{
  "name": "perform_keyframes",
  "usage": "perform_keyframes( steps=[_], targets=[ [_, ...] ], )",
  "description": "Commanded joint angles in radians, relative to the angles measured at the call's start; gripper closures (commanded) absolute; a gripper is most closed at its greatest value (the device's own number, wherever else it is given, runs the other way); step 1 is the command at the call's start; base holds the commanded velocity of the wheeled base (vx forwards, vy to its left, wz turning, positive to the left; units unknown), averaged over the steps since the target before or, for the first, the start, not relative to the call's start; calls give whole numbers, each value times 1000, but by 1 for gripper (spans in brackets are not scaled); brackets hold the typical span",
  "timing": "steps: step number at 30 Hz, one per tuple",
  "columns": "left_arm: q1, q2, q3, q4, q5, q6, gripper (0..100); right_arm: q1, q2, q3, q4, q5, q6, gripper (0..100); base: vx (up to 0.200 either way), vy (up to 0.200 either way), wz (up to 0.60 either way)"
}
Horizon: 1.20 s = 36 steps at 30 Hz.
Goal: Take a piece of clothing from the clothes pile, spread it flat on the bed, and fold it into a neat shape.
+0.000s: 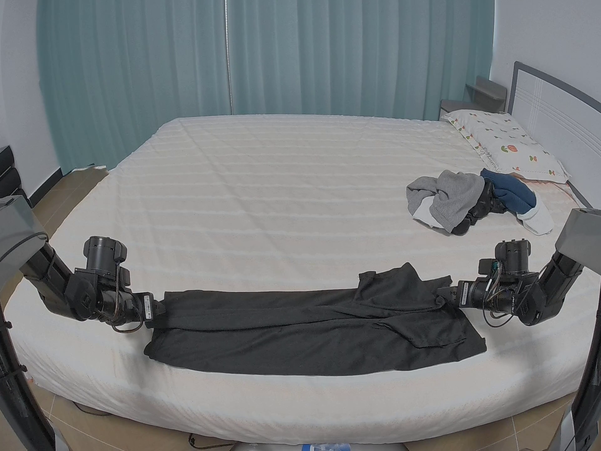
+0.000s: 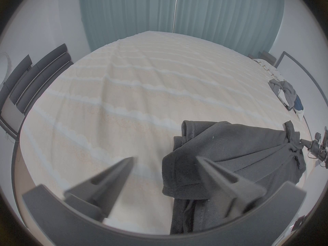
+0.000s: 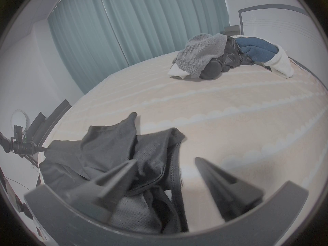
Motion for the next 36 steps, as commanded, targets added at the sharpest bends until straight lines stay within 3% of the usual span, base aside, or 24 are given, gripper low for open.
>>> perform_keyframes(
  steps=[1, 7, 9, 12, 18, 19, 21, 26, 32, 36],
  targets=[
    [2, -35, 2, 0, -3, -8, 0, 5, -51, -3, 1, 3, 93, 0, 0, 0, 0],
    [14, -94, 5, 0, -15, -51, 0, 5, -43, -25, 1, 6, 285, 0, 0, 0, 0],
    [13, -97, -12, -1, -50, -160, 0, 6, -42, -33, 7, 15, 426, 0, 0, 0, 0],
    [11, -92, -26, 0, -107, -259, 0, -3, -43, -19, 15, 61, 506, 0, 0, 0, 0],
    [7, -91, -1, -1, -156, -463, 0, -1, -48, -10, 61, 77, 521, 0, 0, 0, 0],
    [2, -92, 9, -8, -201, -554, 0, 5, -65, -5, 81, 78, 521, 0, 0, 0, 0],
    [2, -91, 16, -11, -241, -640, 0, 15, -94, 7, 98, 75, 522, 0, 0, 0, 0],
    [2, -72, 92, -49, -241, -707, 0, 20, -152, 49, 107, 74, 521, 0, 0, 0, 0],
    [40, -52, 307, -399, -320, -810, 0, 35, -149, 40, 185, 74, 522, 0, 0, 0, 0],
    [40, 11, 408, -604, -328, -815, 0, 49, -151, 41, 190, 72, 524, 0, 0, 0, 0]
  ],
)
